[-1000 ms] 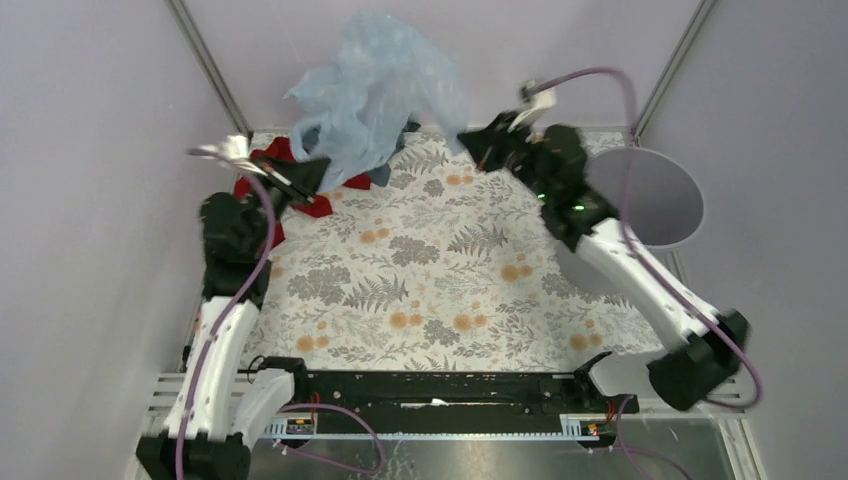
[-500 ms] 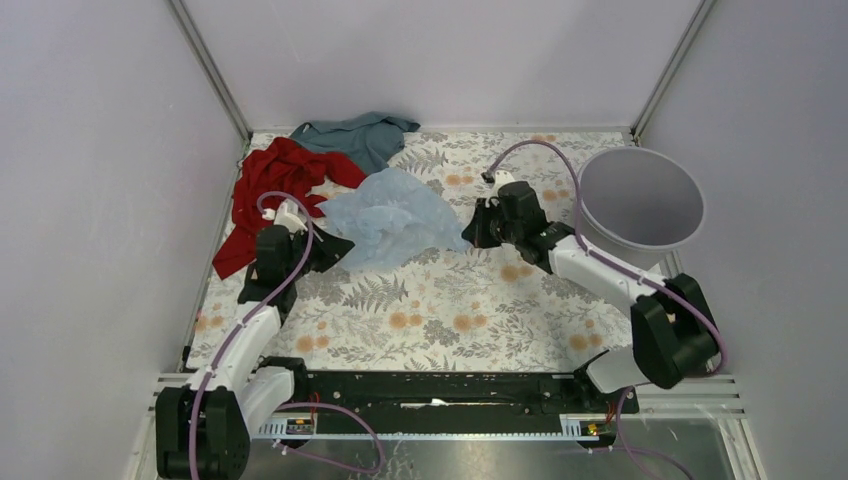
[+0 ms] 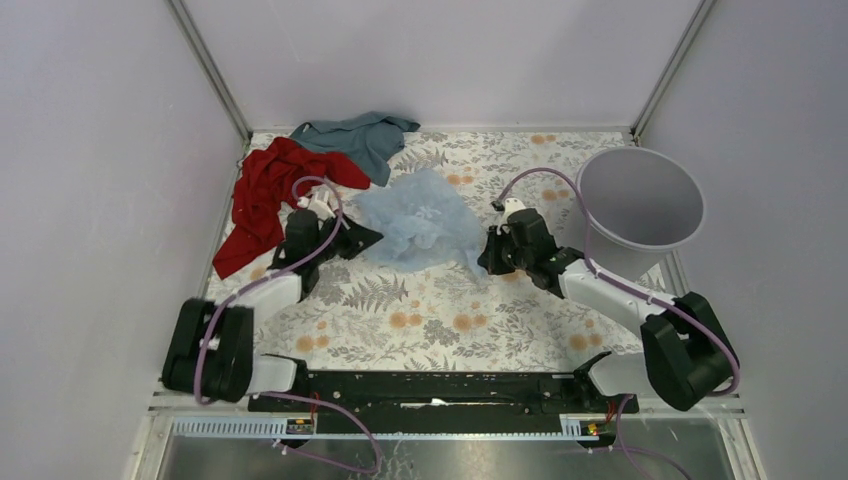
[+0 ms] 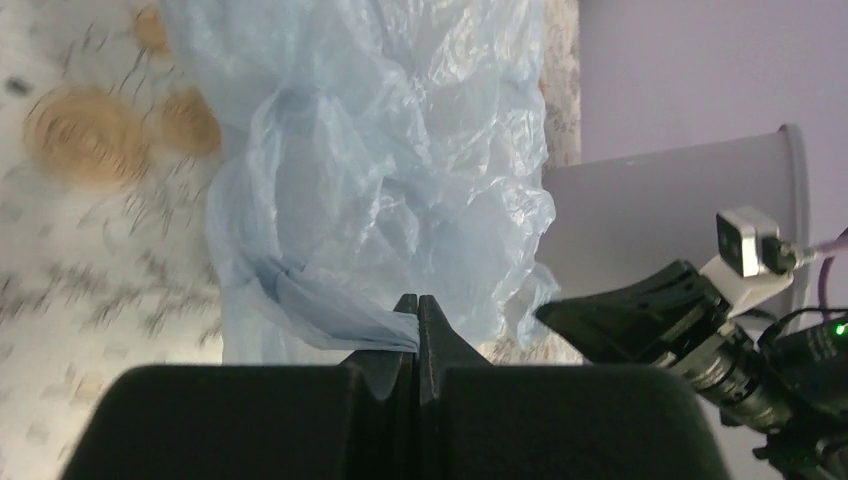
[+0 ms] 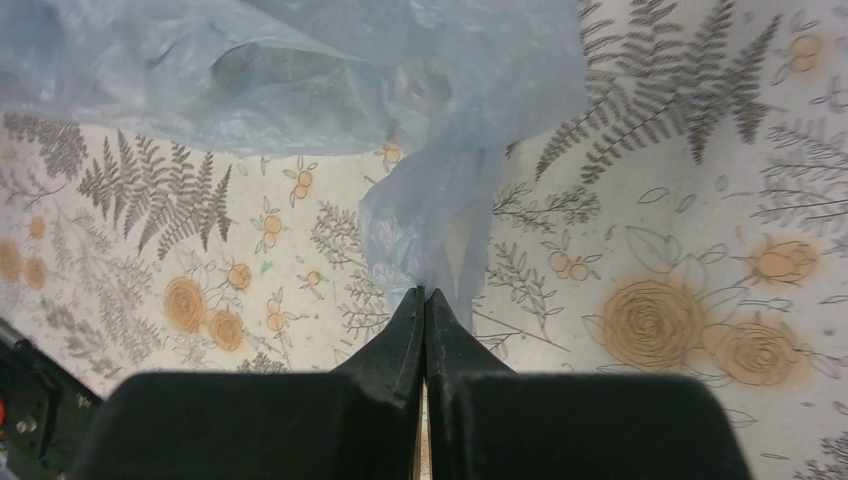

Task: Put the trash bags into the trash bin

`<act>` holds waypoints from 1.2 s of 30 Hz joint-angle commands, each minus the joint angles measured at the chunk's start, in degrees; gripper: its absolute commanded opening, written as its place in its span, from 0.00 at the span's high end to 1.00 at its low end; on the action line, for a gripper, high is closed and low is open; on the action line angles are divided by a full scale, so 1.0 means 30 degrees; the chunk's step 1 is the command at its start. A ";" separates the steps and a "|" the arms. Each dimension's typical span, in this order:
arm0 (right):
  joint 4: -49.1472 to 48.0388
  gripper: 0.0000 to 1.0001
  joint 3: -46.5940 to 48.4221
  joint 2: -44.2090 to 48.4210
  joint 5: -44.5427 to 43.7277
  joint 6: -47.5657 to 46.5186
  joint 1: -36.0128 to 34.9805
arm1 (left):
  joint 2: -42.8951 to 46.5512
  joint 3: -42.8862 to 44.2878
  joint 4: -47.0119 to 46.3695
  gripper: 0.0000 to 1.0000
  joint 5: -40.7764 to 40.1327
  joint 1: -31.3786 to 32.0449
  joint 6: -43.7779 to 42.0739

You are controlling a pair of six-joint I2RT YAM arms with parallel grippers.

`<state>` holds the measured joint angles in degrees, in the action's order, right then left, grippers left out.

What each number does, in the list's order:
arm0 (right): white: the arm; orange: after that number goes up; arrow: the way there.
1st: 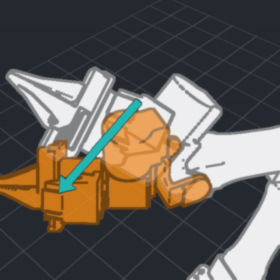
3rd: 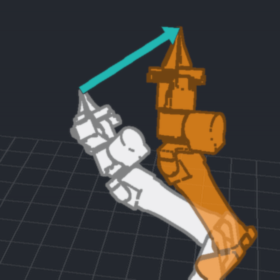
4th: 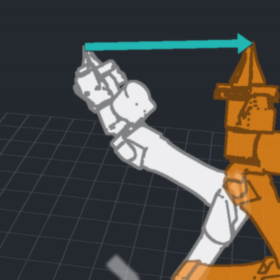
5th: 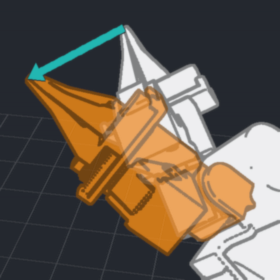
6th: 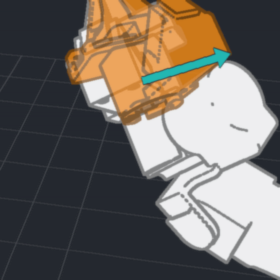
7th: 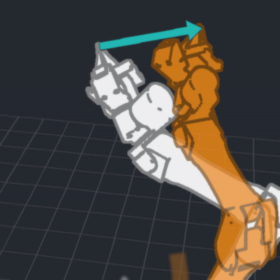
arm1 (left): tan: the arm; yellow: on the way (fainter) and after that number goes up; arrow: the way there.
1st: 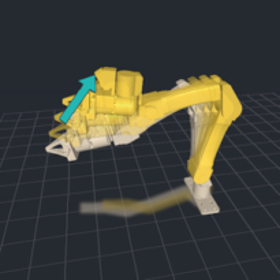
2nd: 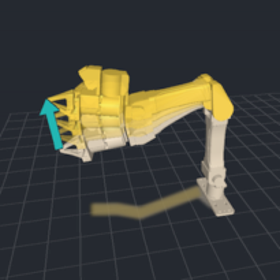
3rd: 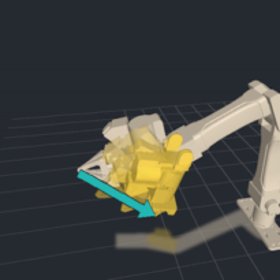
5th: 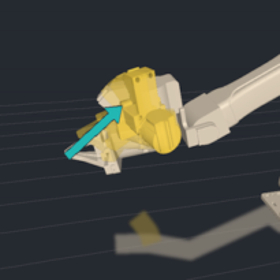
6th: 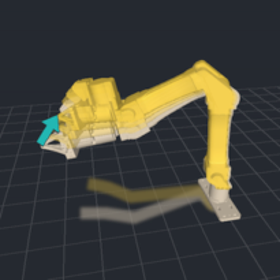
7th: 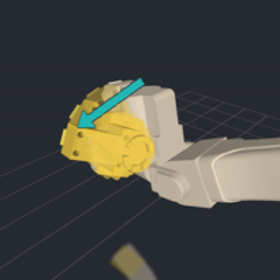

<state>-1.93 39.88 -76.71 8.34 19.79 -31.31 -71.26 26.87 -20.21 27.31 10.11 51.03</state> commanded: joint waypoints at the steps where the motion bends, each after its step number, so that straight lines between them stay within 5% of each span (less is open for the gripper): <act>1: 0.0445 1.00 0.0208 0.1193 -0.1869 -0.1207 -0.0029 | -0.2428 0.1436 -0.5551 1.00 0.2163 0.0185 0.1860; 5: 0.0436 1.00 -0.0513 0.2094 -0.1872 -0.1006 -0.0041 | -0.0214 0.0780 -0.1293 0.94 0.1215 0.0405 -0.0050; 8: 0.0237 0.99 -0.0806 0.2111 -0.1564 -0.0739 -0.0028 | 0.2592 0.0483 0.4779 0.64 -0.0270 0.0410 -0.1974; 11: 0.0365 0.98 -0.0605 0.1837 -0.1364 -0.0794 -0.0044 | 0.5365 0.0900 1.0879 0.20 -0.2346 0.0410 -0.3041; 14: 0.0065 0.98 -0.0640 0.1878 -0.1373 -0.0821 -0.0048 | 0.6344 0.2147 1.4743 0.02 -0.3726 0.0467 -0.3214; 22: -0.0046 0.98 -0.0947 0.2436 -0.1256 -0.0782 -0.0031 | 0.3602 0.8142 1.9449 0.01 -0.7528 0.0468 -0.5396; 25: -0.0064 0.98 -0.1050 0.2703 -0.1385 -0.0762 -0.0026 | 0.2285 0.8132 1.8795 0.02 -0.5811 0.0468 -0.5950; 30: -0.0006 0.97 -0.0898 0.2862 -0.1319 -0.0826 -0.0025 | 0.1489 0.4420 1.1230 0.30 -0.0776 0.1531 -0.3754; 36: 0.0497 0.85 -0.1038 0.3640 -0.1531 -0.0900 -0.0046 | -0.0406 0.6541 0.9278 0.53 -0.3755 0.6128 -0.3941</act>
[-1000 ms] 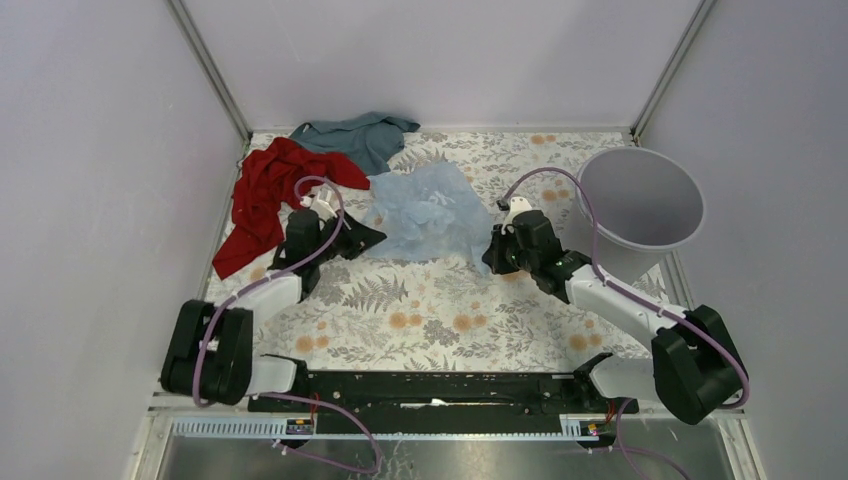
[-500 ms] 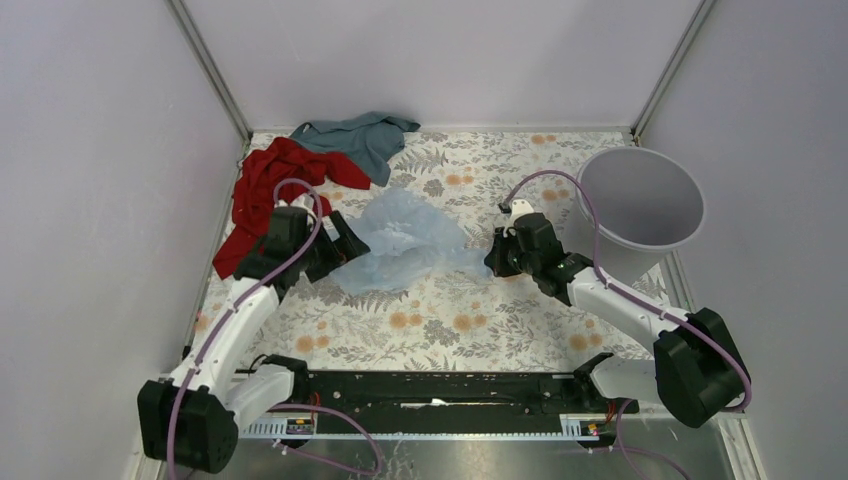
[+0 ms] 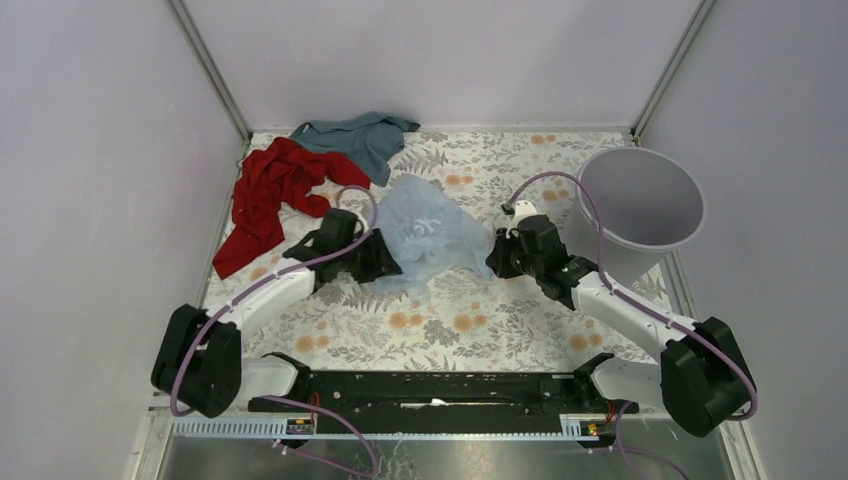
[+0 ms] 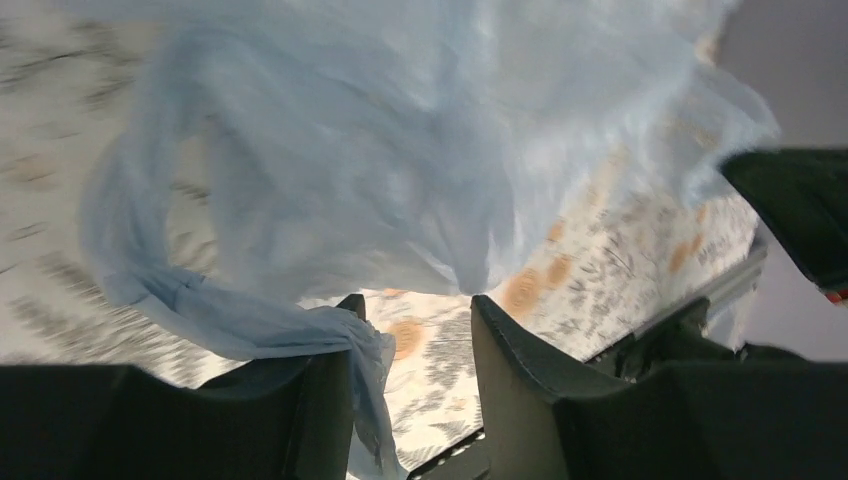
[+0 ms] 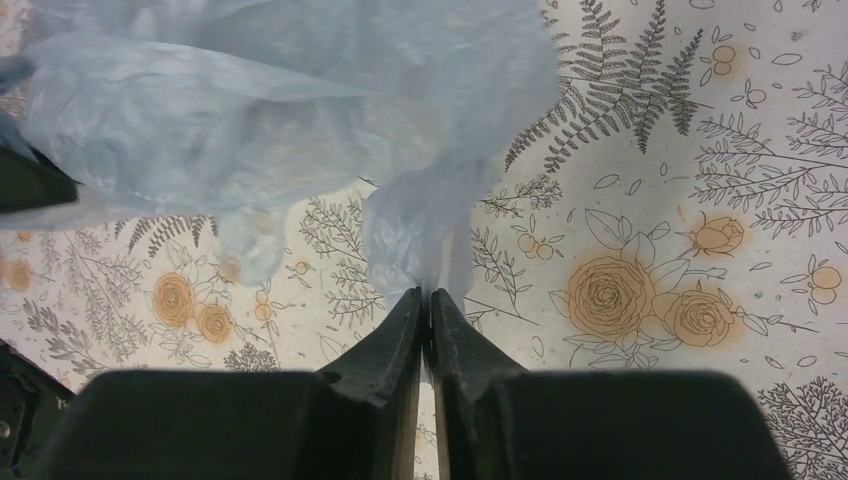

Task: Put the trash bags into the trash bin

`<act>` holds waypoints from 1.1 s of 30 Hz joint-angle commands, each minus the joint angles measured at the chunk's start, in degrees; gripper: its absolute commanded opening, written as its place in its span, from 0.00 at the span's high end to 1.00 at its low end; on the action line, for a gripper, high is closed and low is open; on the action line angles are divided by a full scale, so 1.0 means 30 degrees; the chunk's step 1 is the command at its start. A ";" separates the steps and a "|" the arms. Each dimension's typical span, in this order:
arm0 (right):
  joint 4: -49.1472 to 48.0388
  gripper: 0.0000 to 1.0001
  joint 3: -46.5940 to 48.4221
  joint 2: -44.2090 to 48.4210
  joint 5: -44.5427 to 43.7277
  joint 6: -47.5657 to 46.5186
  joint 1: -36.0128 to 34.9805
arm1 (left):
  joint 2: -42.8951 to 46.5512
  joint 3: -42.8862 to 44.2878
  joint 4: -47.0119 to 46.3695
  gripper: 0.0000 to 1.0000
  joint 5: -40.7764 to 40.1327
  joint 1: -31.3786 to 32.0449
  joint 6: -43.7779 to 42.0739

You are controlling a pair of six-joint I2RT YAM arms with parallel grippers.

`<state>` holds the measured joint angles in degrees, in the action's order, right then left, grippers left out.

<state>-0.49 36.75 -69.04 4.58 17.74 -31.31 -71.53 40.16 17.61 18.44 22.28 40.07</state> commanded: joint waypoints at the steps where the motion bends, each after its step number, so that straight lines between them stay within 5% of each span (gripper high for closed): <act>1: 0.0340 0.83 -0.0095 0.1246 -0.0480 -0.0172 -0.0036 | -0.0352 0.2667 -0.3071 0.54 -0.1383 0.2600 -0.0830; 3: 0.0806 0.80 -0.0260 0.1497 -0.0738 -0.0120 -0.0040 | -0.0355 0.3471 -0.2021 0.52 -0.2070 0.3261 -0.2053; 7: 0.0803 0.77 -0.0467 0.1524 -0.0851 0.0018 -0.0038 | -0.0038 0.3367 -0.0427 0.11 -0.0556 0.3352 -0.2933; 9: 0.0682 0.76 -0.0418 0.1354 -0.0810 0.0037 -0.0045 | 0.0223 0.2850 0.0393 0.03 0.0529 0.3350 -0.2793; 16: 0.0580 0.74 0.0043 0.0621 -0.0589 -0.0005 -0.0024 | 0.1836 0.4220 0.6701 0.01 -0.5076 0.3082 -0.2592; 23: 0.0660 0.74 0.0029 0.0570 -0.0823 -0.0136 -0.0043 | 0.1227 0.5661 0.7548 0.01 -0.7120 0.1846 -0.3254; 26: 0.0650 0.74 -0.0044 0.0654 -0.0820 -0.0148 -0.0033 | 0.0331 0.6523 0.6994 0.01 -0.6013 0.1099 -0.4073; 33: 0.0568 0.73 -0.0032 0.0897 -0.0735 -0.0156 -0.0041 | -0.2816 0.8001 0.5660 0.01 0.1819 -0.3001 -0.6293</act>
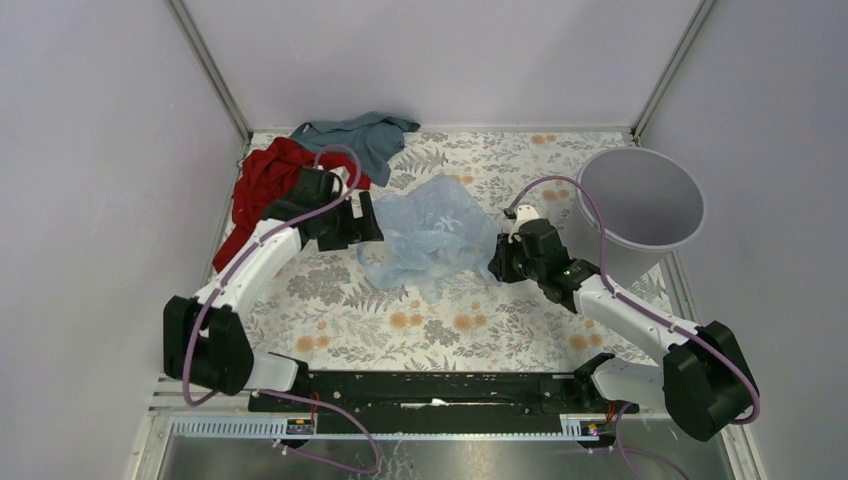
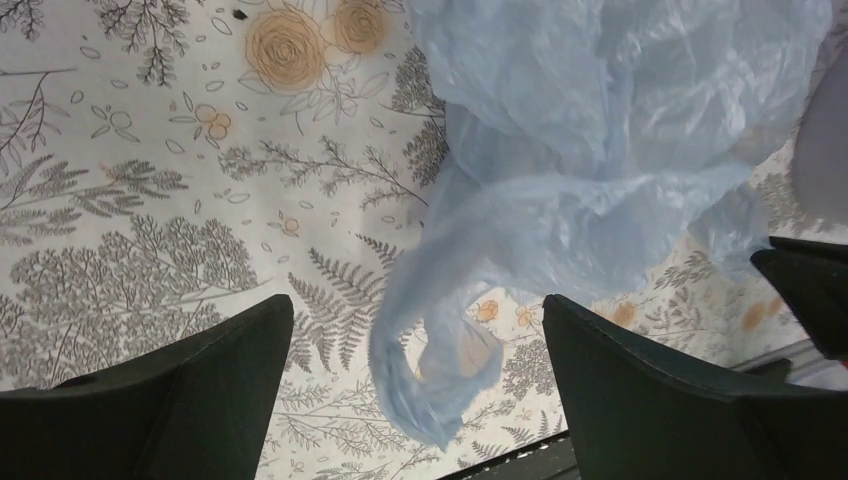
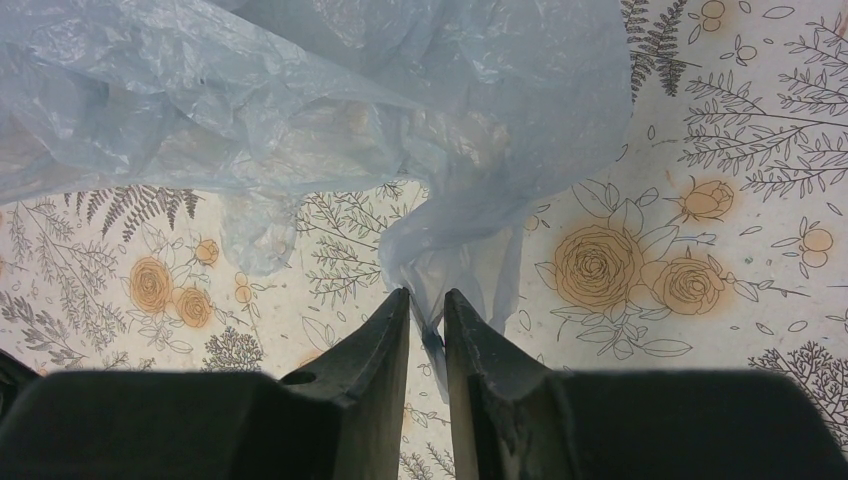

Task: Put the trash bags into the trash bin

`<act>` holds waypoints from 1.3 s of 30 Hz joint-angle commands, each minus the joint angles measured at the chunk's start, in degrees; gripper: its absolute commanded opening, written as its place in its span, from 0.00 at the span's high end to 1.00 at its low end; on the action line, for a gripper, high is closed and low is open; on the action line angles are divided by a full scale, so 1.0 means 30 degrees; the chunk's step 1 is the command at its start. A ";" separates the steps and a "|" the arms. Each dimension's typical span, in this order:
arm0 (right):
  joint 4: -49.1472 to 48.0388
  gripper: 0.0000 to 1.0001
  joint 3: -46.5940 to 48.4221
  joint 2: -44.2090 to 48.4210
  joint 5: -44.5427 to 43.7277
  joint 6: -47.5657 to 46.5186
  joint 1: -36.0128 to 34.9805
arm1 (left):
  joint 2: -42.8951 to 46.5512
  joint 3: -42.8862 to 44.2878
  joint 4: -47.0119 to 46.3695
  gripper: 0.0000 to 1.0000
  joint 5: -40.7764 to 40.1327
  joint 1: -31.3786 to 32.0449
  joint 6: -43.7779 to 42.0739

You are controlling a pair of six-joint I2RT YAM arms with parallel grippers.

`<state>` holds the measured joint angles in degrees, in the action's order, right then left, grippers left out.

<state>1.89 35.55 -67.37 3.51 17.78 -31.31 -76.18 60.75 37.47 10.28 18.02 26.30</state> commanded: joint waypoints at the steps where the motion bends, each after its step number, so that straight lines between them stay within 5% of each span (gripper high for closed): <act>1: -0.0254 0.73 0.0404 0.0365 -0.0364 -0.0143 -0.0036 | -0.1676 0.1221 -0.1104 0.01 0.5752 -0.1685 -0.1835; 7: 0.0556 0.69 0.0900 0.0570 -0.0634 0.0153 -0.0032 | -0.2271 -0.0435 -0.3417 0.09 0.9046 -0.1722 -0.1486; 12: 0.4152 0.38 0.2745 -0.0758 -0.2487 0.0263 -0.0046 | -0.1345 -0.1530 -0.4625 0.45 0.7563 -0.1715 -0.1215; 19: 0.7962 0.02 0.5854 -0.3519 -0.5116 -0.0477 -0.1452 | 0.0421 -0.2832 -0.6185 0.61 0.7799 -0.1671 -0.1570; 27: 0.7596 0.01 0.5190 -0.5382 -0.5499 0.0033 -0.1899 | 0.0997 -0.3201 -0.6346 0.66 0.8425 -0.1642 -0.1289; 30: 0.6667 0.17 0.4608 -0.6120 -0.6865 0.0486 -0.1907 | 0.1006 -0.3201 -0.6372 0.77 0.8496 -0.1653 -0.1268; 34: 0.6435 0.81 0.4620 -0.6727 -0.8405 0.1503 -0.1898 | 0.1248 -0.3034 -0.6015 0.96 0.6354 -0.1491 -0.1051; 37: 0.4745 1.00 0.4233 -0.7385 -0.8520 0.1699 -0.1883 | 0.0777 -0.2801 -0.5320 1.00 0.1006 -0.1350 0.1808; 39: 0.4334 1.00 0.5209 -0.8576 -0.7958 0.1606 -0.1565 | 0.0214 -0.3402 -0.6701 1.00 -0.0781 -0.1334 0.3943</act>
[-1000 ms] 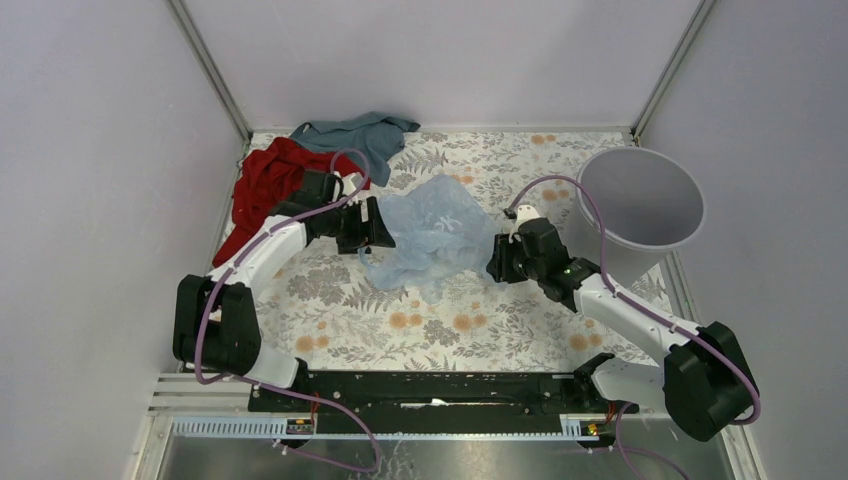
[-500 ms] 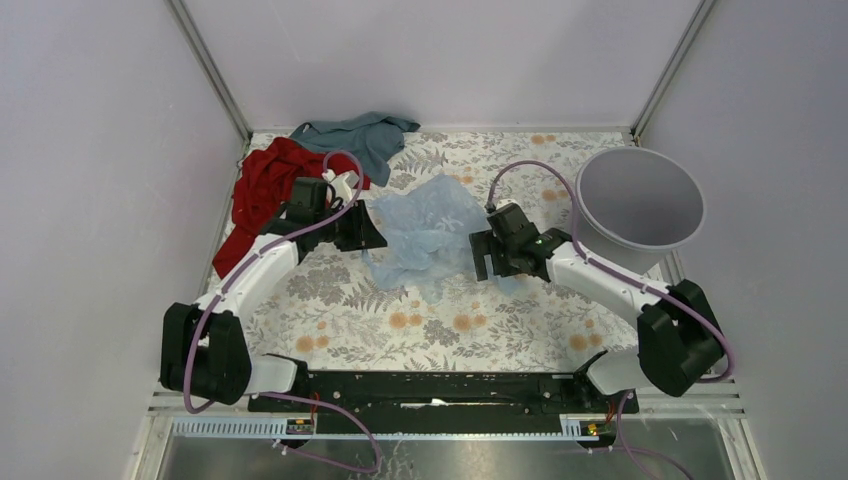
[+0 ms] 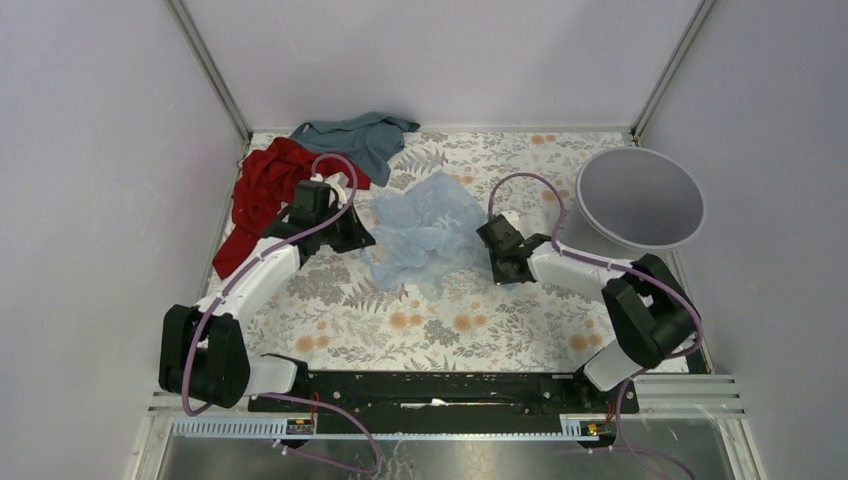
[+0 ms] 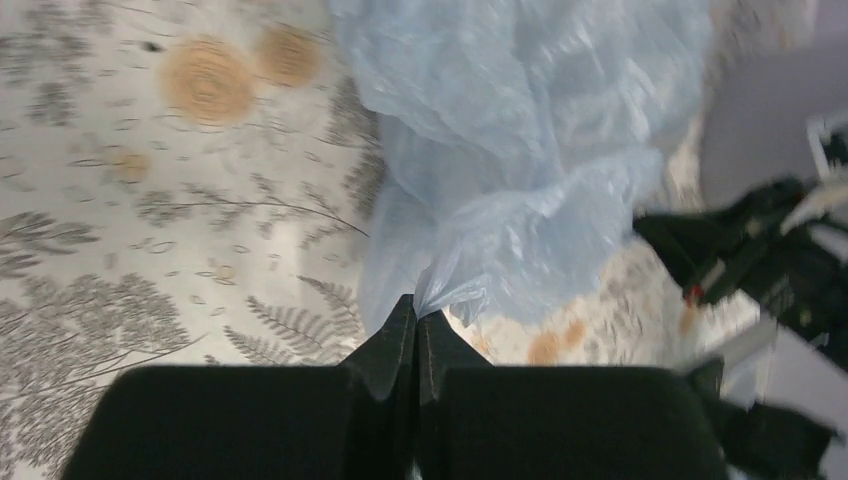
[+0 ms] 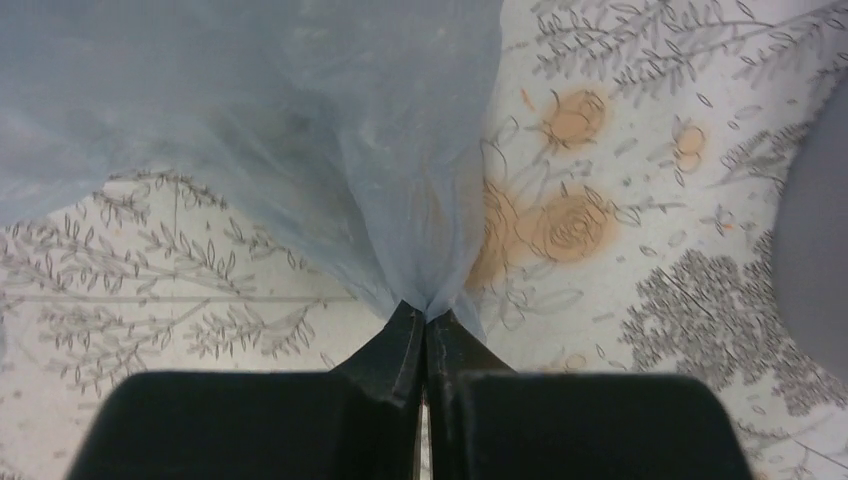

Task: Put the trash bags into the trash bin

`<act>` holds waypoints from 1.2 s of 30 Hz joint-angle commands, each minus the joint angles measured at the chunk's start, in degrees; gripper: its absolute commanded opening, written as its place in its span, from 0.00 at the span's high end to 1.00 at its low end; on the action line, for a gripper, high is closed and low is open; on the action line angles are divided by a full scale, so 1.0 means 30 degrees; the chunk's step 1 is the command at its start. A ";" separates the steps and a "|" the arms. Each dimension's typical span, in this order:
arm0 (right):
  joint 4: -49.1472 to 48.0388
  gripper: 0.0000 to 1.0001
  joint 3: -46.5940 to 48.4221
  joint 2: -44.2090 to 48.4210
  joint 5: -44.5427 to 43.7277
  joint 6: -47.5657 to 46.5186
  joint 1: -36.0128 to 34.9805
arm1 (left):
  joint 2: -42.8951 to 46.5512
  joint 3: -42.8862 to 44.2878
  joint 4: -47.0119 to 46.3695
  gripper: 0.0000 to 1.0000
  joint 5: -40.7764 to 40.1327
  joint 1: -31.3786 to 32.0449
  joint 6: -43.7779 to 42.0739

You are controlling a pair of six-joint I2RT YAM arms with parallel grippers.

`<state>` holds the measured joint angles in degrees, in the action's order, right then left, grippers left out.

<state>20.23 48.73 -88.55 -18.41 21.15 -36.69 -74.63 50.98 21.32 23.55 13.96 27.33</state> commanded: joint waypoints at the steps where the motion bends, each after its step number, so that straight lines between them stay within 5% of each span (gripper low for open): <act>1: -0.1860 1.00 0.1673 -0.2175 0.0353 0.0496 0.0706 | -0.0716 -0.0258 -0.2296 1.00 -0.5670 0.0059 0.4318; 4: -0.0656 1.00 0.6650 -0.4517 0.3384 0.0586 0.2364 | -0.2556 0.2567 -0.3348 1.00 -0.6015 -0.0051 0.5163; 6: 0.3091 1.00 1.2998 -0.6076 0.4072 0.0102 0.3005 | -0.3579 0.7589 -0.1607 1.00 -0.6092 -0.0052 0.4231; 8: 0.6371 1.00 2.1295 -0.6743 0.3431 -0.0902 0.3049 | -0.3665 1.2856 -0.0724 1.00 -0.5301 0.0130 0.2448; 11: 0.7957 1.00 2.7770 -0.5542 0.4379 -0.2466 0.2372 | -0.1788 1.7776 -0.0889 1.00 -0.6513 0.1719 -0.1133; 13: 0.5153 1.00 2.5630 -0.2654 0.5031 -0.4380 0.1002 | 0.0734 1.6403 -0.3363 1.00 -0.7721 0.3544 -0.3523; 16: -0.2976 1.00 1.6074 0.3022 0.6961 -0.5652 -0.0014 | 0.5611 0.9078 -0.8536 1.00 -1.0260 0.4226 -0.2937; 19: -0.8142 1.00 0.8684 0.5376 0.5527 -0.4244 -0.0032 | 0.5872 0.4232 -0.6119 1.00 -1.4795 0.4126 0.0372; 22: -0.6091 1.00 0.5460 0.3563 0.4942 -0.3172 -0.0017 | 0.3519 0.1671 -0.1538 1.00 -1.1629 0.3234 0.3347; 25: -0.5111 1.00 0.3350 0.3009 0.5837 -0.2141 -0.0216 | 0.5056 -0.2777 -0.4112 1.00 -0.8098 0.3214 0.4500; 27: -0.5461 1.00 0.2413 0.3722 0.5751 -0.1917 -0.0437 | 0.7114 -0.4278 -0.5695 1.00 -0.8036 0.3186 0.4960; 30: -0.2449 1.00 0.6067 0.3790 0.4739 -0.2636 -0.0427 | 0.7351 -0.0933 -0.6232 1.00 -0.5214 0.2475 0.4076; 34: 0.1090 1.00 1.6020 0.3411 0.4846 -0.4013 -0.0500 | 0.3152 1.3688 -0.2144 1.00 -0.1682 0.2350 0.1664; 36: 0.1416 1.00 1.9351 0.3676 0.5490 -0.4178 -0.0598 | 0.2258 1.7872 -0.2103 1.00 -0.1094 0.2350 0.1595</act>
<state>26.39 82.61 -84.68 -2.48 11.53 -37.52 -65.82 66.85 21.89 10.04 21.12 36.03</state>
